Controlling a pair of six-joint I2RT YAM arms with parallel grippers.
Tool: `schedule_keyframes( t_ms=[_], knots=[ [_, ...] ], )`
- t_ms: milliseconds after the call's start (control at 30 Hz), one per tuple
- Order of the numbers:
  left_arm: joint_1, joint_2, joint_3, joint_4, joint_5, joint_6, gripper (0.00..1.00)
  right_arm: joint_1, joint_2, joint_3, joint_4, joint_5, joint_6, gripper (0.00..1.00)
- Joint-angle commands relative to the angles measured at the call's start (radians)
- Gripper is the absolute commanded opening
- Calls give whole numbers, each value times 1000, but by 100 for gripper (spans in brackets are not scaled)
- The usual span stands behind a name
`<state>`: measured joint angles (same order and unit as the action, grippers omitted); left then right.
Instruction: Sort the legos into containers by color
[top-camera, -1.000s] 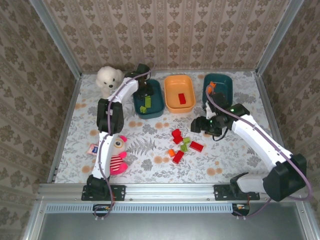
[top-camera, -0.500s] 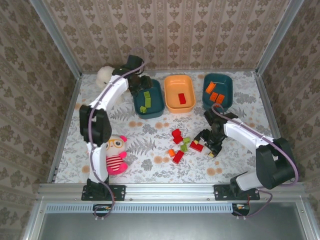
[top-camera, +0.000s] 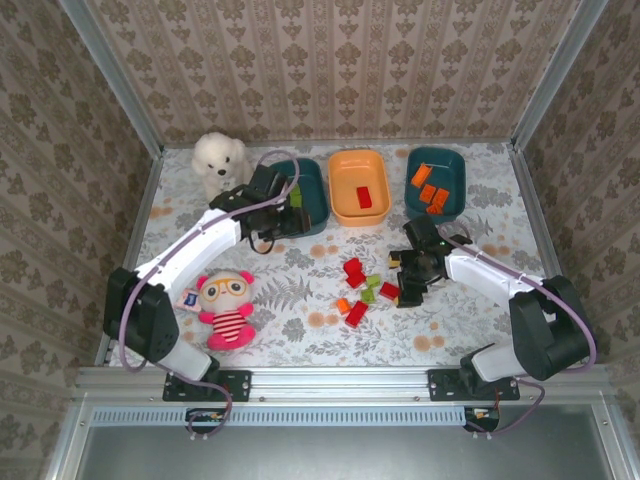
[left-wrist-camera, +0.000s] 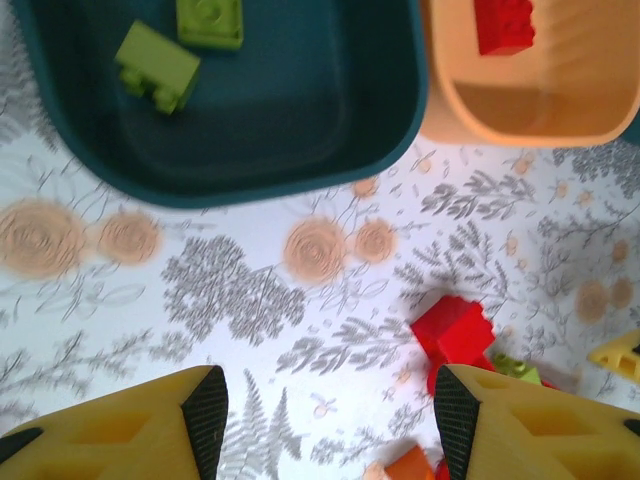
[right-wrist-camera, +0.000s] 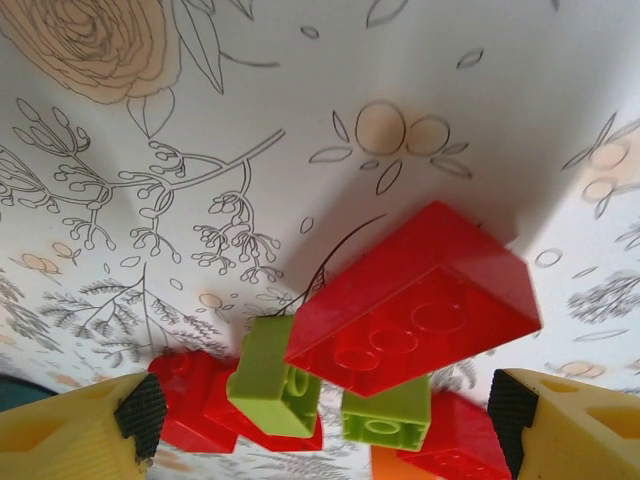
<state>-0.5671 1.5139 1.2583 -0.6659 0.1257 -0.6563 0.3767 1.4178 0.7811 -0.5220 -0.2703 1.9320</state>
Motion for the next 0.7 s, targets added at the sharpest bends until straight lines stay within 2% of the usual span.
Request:
schedule_keyframes(
  t_ms=[0, 200, 367, 533, 667],
  knots=[
    [4, -79, -21, -12, -16, -16, 60, 23, 6, -20, 21, -29, 136, 88],
    [4, -100, -22, -27, -22, -9, 60, 40, 50, -11, 15, -29, 166, 89],
    [4, -98, -19, -25, -20, -13, 60, 24, 106, -9, 27, -11, 166, 82],
    [3, -98, -12, -32, -25, -12, 59, -9, 157, 2, 33, -7, 123, 63],
    [3, -100, -14, -31, -29, -10, 58, -29, 166, 67, -9, 28, 36, 32]
  ],
)
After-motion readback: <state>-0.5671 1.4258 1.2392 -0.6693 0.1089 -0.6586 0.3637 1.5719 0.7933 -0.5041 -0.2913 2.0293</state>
